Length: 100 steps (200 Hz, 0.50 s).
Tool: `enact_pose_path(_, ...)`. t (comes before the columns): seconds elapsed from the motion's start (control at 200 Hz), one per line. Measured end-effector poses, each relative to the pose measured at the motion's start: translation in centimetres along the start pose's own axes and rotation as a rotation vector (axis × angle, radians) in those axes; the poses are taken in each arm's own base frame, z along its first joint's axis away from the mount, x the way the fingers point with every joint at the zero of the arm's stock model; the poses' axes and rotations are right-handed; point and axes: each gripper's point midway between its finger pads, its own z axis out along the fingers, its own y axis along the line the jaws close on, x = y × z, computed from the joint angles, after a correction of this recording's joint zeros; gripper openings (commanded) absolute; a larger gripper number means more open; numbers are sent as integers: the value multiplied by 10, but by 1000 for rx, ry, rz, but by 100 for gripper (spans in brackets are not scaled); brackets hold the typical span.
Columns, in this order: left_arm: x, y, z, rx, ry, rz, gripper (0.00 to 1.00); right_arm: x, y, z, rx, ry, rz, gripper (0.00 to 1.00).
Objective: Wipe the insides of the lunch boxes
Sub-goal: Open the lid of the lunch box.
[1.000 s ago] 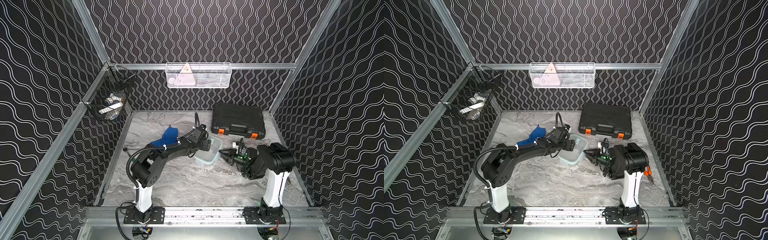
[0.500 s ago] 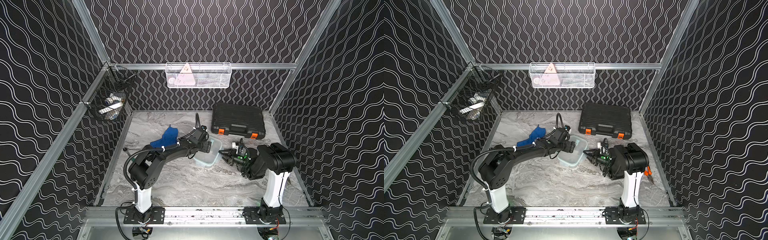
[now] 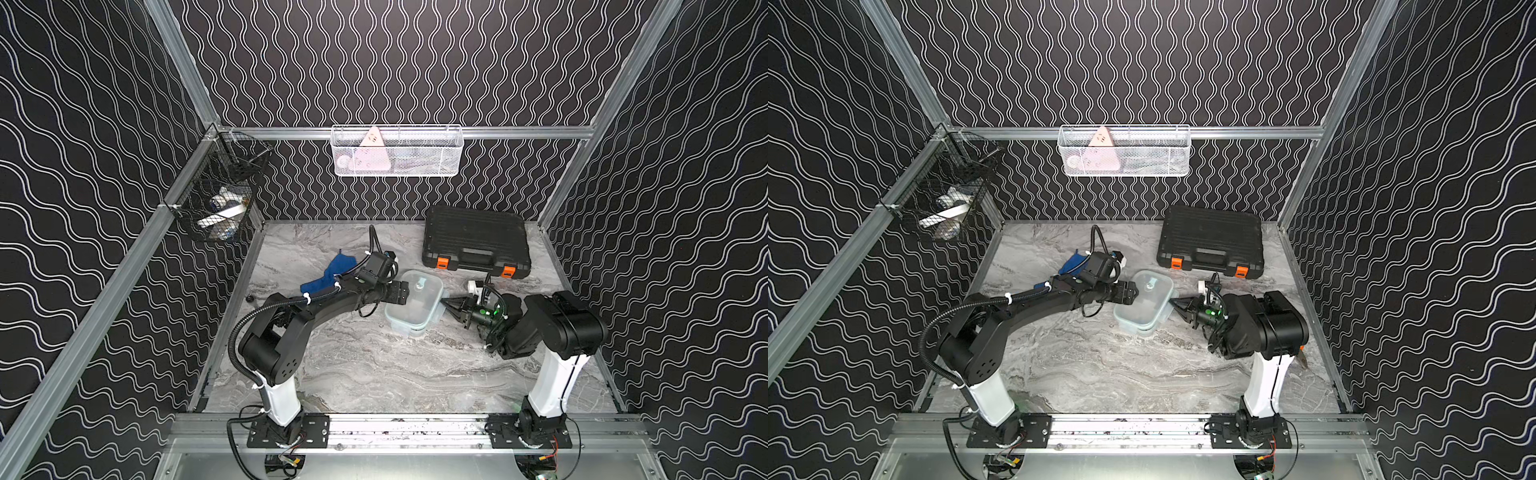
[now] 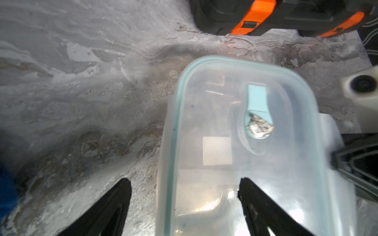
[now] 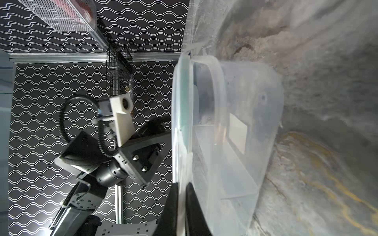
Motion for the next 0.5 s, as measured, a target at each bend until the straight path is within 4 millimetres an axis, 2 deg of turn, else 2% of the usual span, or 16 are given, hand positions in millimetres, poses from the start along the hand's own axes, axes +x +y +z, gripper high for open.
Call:
enact_pose_path(0.165, -6, -1, -2, 40, -28, -34, 88, -3, 28, 2, -1, 21, -17, 8)
enact_pose_path(0.34, -8, 6, -12, 59, -43, -85, 88, -11, 66, 7, 59, 37, -120, 8)
enact_pose_path(0.5, -16, 11, -19, 74, -69, -119, 88, -9, 83, 14, 173, 56, -196, 7)
